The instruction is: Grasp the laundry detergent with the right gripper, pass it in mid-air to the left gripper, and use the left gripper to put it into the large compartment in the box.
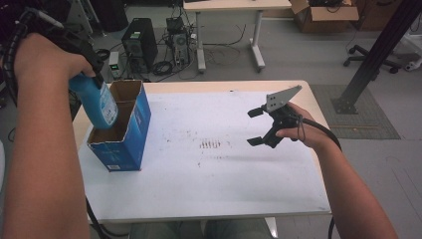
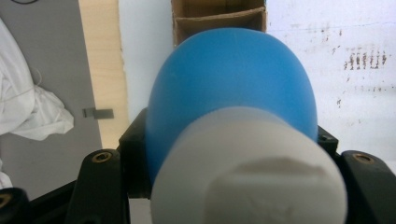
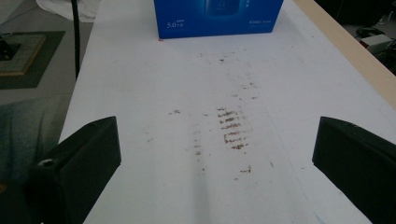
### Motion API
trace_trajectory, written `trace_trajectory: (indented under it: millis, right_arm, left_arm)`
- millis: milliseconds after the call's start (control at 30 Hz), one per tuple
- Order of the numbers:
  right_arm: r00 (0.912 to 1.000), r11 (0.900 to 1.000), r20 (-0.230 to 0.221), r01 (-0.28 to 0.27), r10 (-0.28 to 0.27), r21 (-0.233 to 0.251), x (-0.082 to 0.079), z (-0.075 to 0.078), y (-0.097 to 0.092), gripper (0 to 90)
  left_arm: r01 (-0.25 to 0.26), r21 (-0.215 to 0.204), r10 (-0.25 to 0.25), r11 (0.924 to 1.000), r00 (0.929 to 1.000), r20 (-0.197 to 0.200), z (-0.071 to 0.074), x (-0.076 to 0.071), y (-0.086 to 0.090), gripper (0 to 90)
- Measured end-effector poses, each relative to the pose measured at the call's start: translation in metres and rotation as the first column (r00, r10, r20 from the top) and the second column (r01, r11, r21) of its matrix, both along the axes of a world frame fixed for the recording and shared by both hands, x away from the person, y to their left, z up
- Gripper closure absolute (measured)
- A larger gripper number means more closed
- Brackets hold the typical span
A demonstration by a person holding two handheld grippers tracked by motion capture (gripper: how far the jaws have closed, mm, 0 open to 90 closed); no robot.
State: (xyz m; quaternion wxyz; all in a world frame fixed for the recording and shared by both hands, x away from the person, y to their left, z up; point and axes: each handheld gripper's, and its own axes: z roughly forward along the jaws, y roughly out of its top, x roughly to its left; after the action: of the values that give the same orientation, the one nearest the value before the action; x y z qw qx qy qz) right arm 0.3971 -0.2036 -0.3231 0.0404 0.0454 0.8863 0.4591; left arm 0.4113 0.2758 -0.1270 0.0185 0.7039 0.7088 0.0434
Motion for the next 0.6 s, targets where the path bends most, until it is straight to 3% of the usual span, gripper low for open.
trace_trajectory:
  millis: [600]
  right_arm:
    - [1.0,1.0,-0.007,-0.005,0.005,-0.001,0.0,-0.003,0.001,1.3]
  left_arm:
    - [-0.011,-0.017,0.011,0.9998,0.999,-0.043,-0.041,0.01,0.003,38.2]
